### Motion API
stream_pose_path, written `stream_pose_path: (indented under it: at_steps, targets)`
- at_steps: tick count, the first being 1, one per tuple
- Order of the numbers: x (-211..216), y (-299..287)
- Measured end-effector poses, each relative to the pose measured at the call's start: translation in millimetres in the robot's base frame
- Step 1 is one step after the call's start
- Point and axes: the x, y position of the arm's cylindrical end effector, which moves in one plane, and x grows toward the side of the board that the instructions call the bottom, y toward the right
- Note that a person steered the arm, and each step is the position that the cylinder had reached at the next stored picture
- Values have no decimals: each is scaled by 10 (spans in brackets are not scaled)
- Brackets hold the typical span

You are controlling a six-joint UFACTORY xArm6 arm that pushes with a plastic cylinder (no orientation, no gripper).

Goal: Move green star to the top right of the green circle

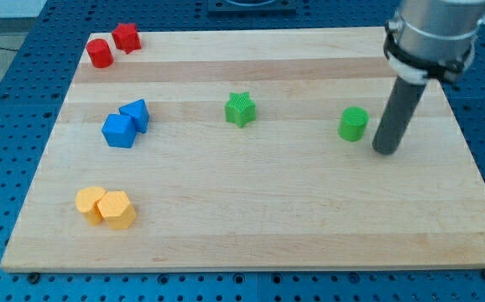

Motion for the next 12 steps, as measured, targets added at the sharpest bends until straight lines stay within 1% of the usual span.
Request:
stream_pose_path:
  at_steps: [1, 2, 3, 4, 5, 6, 7, 8, 9, 10, 11, 12]
  targets:
    - [-10, -472]
    - [-317, -205]
    - [-446, 224]
    - [-79, -142]
    - [-114, -1233]
    - [-460, -2194]
    - [-922, -2193]
    - [-917, -1615]
    - [-1122, -1786]
    - [-1219, -2160]
    - [-1420, -1654]
    - [-1423, -1038]
